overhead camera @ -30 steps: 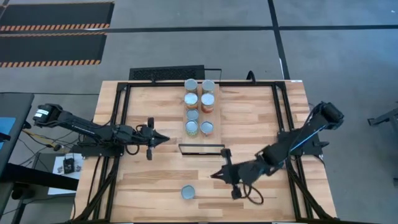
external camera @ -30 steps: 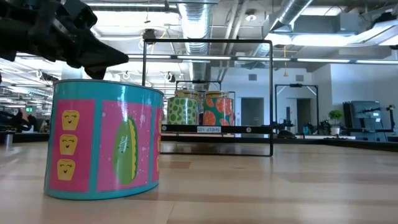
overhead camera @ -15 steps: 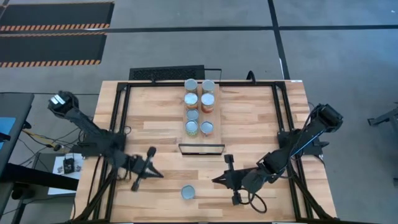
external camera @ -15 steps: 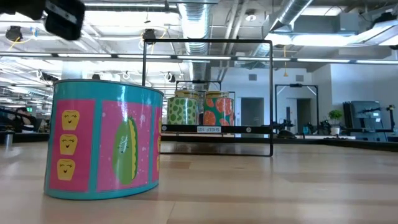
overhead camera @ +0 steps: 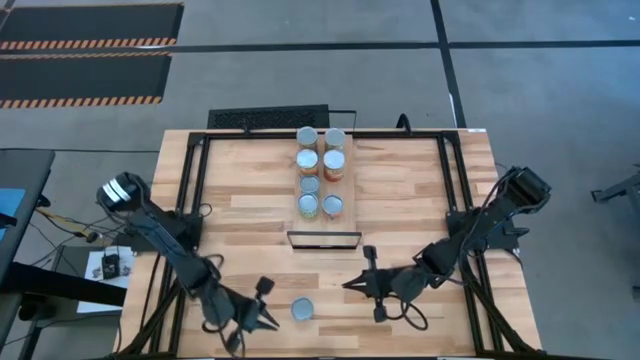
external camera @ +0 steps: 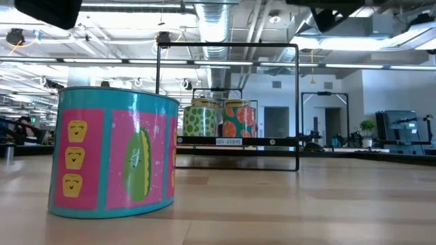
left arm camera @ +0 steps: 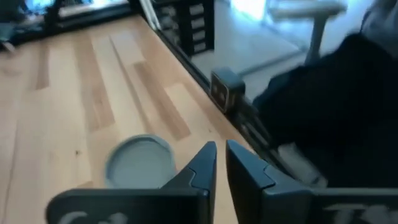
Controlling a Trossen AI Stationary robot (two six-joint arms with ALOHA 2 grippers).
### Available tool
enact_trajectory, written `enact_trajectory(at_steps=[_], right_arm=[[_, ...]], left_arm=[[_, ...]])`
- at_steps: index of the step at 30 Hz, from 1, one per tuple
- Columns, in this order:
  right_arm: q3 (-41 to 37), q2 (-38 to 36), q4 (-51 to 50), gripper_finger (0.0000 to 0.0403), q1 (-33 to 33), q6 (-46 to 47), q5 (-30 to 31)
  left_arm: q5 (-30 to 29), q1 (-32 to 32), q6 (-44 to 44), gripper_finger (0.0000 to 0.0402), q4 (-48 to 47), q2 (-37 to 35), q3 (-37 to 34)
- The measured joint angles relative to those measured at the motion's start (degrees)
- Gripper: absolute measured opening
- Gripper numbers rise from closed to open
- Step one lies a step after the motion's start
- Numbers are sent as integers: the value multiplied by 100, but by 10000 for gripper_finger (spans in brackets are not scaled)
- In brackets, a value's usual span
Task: Pick and place cans onto a shelf
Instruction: Put the blue canned corn on the shelf
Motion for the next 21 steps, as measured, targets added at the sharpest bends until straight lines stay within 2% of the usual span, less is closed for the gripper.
enact_trajectory(at_steps=[3,8,14,21], right_arm=[[-2,0,-38,8,-7,0,-48],[-2,-1,-46,9,1,2,-127],[-2,-2,-62,9,15,15,-141],[-1,-2,-45,10,19,15,-147]], left_arm=[[-233,-37,270,47,-643,452,560],[-1102,22,541,77,-1592,1075,1353],[-752,246,677,87,-1907,1517,1754],[-726,481,462,86,-2408,1553,1770]])
